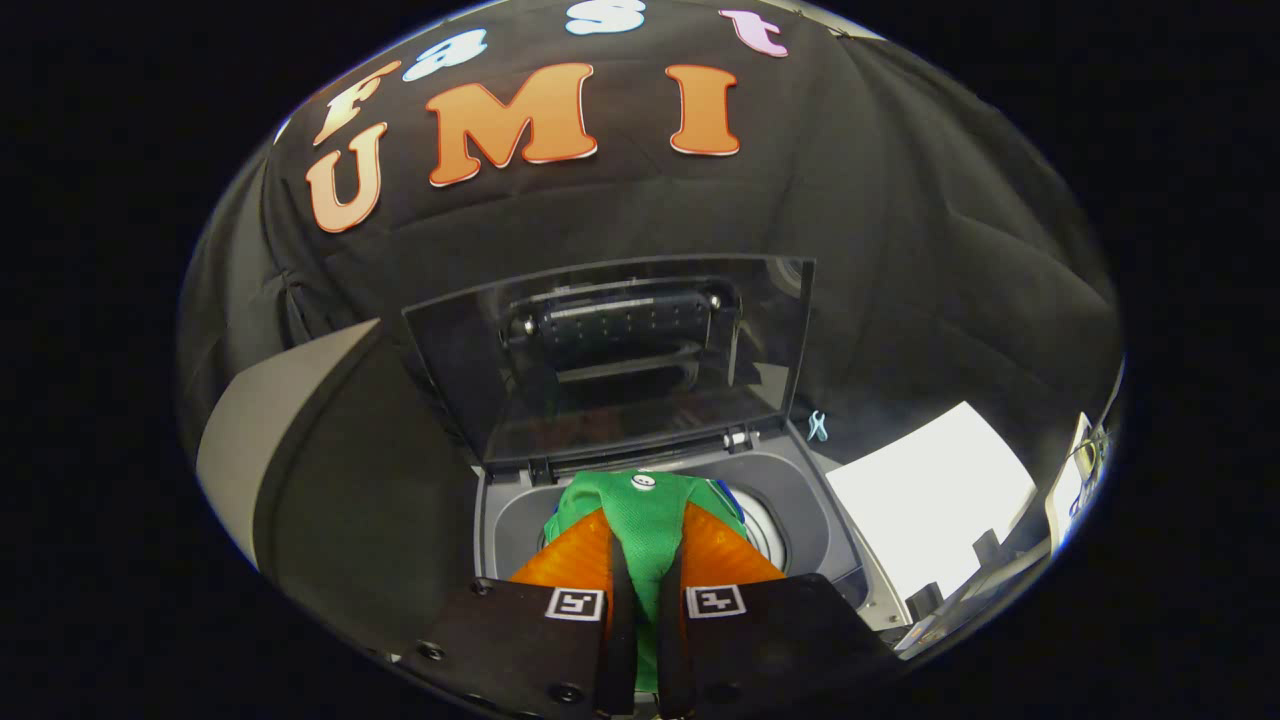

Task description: Put the clothes into the washing machine and then close the washing machine lid.

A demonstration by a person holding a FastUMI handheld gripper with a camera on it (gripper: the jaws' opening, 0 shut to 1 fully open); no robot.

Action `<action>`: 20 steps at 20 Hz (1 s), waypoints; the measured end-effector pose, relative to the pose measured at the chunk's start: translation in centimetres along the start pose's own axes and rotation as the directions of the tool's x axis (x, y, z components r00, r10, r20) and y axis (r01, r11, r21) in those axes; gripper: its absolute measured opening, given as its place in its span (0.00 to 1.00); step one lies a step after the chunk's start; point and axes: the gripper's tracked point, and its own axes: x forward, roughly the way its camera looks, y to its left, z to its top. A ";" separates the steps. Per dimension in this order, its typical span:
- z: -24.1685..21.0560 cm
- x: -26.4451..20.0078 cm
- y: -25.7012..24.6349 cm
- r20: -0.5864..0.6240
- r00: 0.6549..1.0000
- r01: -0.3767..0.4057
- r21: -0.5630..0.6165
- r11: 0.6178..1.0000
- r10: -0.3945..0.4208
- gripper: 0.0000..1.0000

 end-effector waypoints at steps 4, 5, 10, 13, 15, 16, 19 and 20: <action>-3.1 3.2 -1.1 -0.058 0.998 0.010 0.028 1.000 -0.009 0.17; -3.8 4.3 -1.3 -0.071 0.997 0.014 0.037 0.999 -0.011 0.17; -7.6 7.7 -2.4 -0.147 0.989 0.030 0.062 0.998 -0.021 0.17; -9.5 9.2 -2.5 -0.187 0.982 0.035 0.065 0.997 -0.022 0.17; -10.4 9.9 -2.5 -0.217 0.976 0.038 0.060 0.997 -0.024 0.17; -10.7 10.2 -2.6 -0.230 0.973 0.047 0.061 0.997 -0.032 0.17; -11.8 11.0 -2.7 -0.263 0.964 0.056 0.058 0.997 -0.039 0.20; -12.0 11.0 -2.7 -0.273 0.961 0.056 0.047 0.997 -0.041 0.22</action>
